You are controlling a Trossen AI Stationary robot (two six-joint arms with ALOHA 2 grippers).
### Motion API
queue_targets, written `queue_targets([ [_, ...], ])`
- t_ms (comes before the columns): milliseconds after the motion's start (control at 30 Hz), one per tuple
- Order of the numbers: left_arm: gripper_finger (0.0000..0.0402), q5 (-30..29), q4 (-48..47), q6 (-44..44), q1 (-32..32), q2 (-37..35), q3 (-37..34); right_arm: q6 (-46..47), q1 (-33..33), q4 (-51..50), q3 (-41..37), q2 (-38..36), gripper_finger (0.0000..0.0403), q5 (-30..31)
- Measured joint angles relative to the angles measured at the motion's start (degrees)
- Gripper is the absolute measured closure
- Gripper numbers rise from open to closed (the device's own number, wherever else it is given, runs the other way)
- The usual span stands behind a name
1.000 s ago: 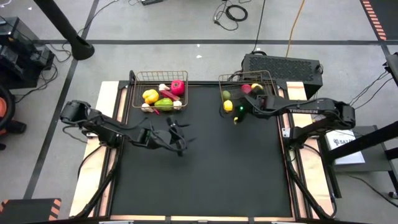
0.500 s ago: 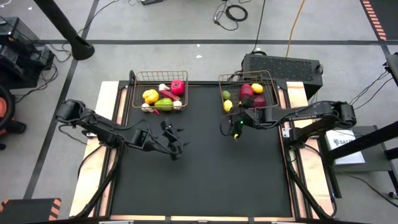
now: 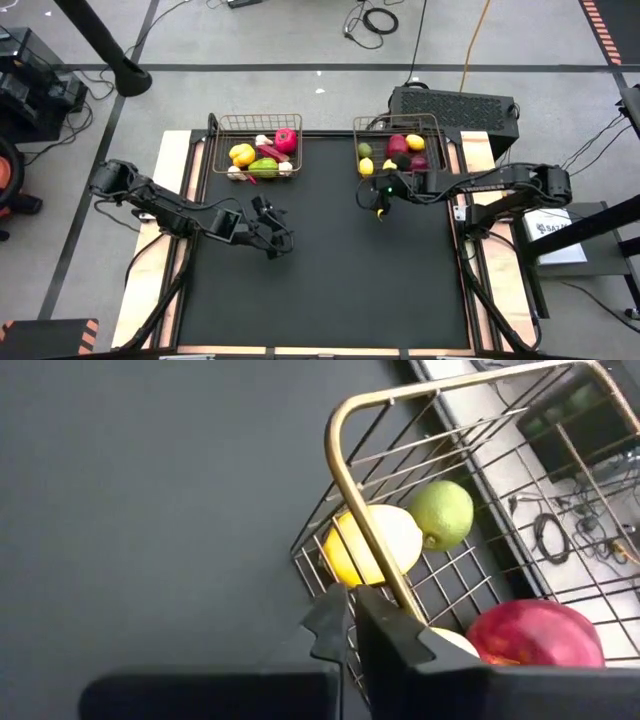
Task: Sort produce into baskets
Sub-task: Adjust the right wire basket on the table, then return to Home Position
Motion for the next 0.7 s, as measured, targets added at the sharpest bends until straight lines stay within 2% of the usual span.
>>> queue_targets([
  [267,0.016,0.0,-1.6,0.0,0.0,0.0,0.0,-1.0,-2.3,2.8,0.0,0.0,0.0392,-0.1],
  [433,0.0177,-0.3,-5.3,-2.9,0.0,-1.6,0.0,-1.1,-2.1,2.7,0.0,0.0,0.0398,-5.1],
  [700,0.0206,-0.1,-23.5,-12.5,-1.1,-9.8,0.0,0.2,-0.1,-3.0,4.4,-0.1,0.0399,-9.2],
])
